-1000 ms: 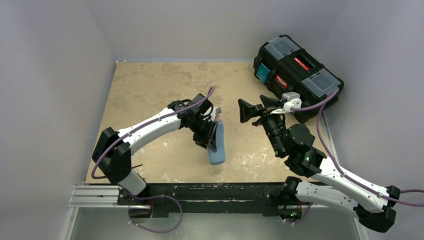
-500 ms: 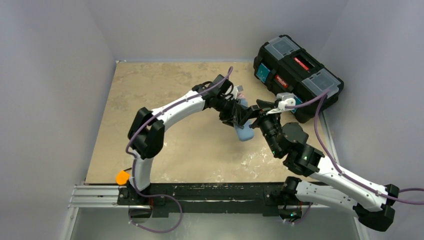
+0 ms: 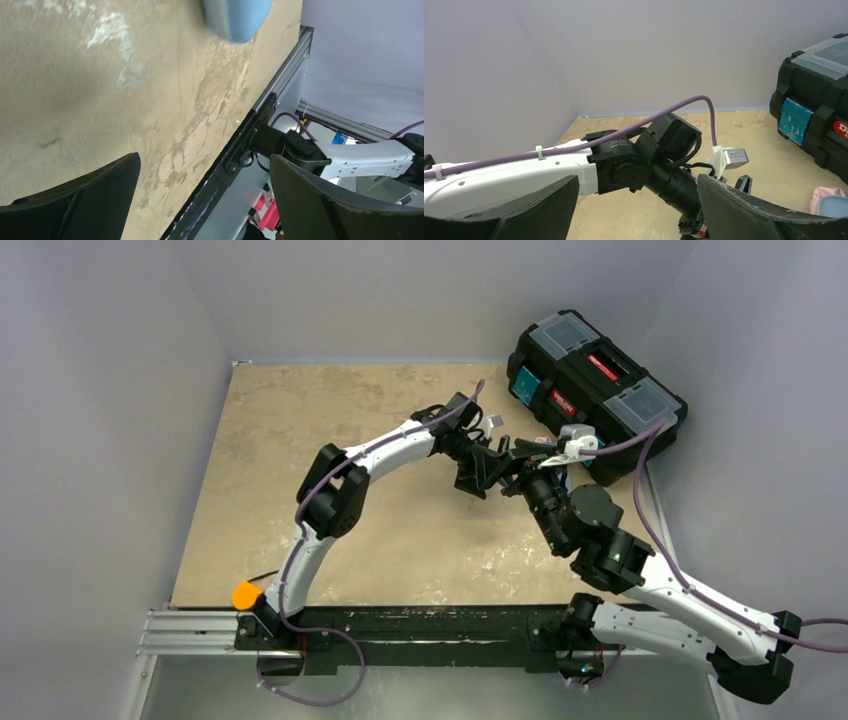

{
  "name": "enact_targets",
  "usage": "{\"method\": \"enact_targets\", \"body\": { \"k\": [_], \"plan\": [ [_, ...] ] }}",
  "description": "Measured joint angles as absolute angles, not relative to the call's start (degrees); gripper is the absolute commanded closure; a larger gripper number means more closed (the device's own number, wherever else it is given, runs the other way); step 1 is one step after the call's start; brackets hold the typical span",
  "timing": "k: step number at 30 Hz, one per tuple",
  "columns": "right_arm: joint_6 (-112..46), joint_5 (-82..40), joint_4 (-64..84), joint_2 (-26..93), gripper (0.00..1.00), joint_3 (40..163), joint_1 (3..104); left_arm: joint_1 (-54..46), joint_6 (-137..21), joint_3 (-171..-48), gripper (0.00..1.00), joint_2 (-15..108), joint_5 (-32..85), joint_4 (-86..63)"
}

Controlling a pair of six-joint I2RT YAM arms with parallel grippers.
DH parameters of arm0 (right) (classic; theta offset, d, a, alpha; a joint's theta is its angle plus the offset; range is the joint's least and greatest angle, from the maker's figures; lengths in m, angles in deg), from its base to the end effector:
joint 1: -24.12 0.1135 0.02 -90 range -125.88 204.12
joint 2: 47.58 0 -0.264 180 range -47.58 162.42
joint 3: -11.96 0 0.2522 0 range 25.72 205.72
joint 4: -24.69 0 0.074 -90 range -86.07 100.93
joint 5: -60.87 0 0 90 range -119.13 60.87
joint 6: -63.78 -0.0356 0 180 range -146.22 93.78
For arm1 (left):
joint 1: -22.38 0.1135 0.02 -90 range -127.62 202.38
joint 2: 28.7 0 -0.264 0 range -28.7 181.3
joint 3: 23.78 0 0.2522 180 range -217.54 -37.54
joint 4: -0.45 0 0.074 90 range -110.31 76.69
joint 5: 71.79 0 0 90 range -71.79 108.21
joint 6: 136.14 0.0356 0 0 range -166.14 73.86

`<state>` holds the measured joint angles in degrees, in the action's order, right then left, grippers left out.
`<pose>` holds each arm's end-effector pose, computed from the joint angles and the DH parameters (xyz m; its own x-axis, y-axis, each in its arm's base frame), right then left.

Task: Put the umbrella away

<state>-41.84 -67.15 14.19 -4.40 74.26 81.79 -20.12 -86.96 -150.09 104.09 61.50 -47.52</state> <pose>0.1077 0.1291 0.3921 -0.0144 0.3740 -0.9273 -0.3490 0.8672 0.3551 0.3581 -0.3612 0.1975 -0.9675 0.2412 -0.0753 0.2025 0.5616 -0.8022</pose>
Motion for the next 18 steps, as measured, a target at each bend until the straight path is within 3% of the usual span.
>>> {"method": "enact_targets", "body": {
  "k": [8, 18],
  "plan": [
    [-43.7, -67.0, 14.1, -3.2, 0.11, 74.7, 81.8, -18.3, -83.3, -137.3, 0.0, 94.7, 58.5, -48.3],
    [-45.4, -66.6, 13.0, 1.0, 0.1, 76.0, 81.8, -13.2, -75.9, -118.9, 0.0, 64.9, 47.2, -47.6]
  ]
}}
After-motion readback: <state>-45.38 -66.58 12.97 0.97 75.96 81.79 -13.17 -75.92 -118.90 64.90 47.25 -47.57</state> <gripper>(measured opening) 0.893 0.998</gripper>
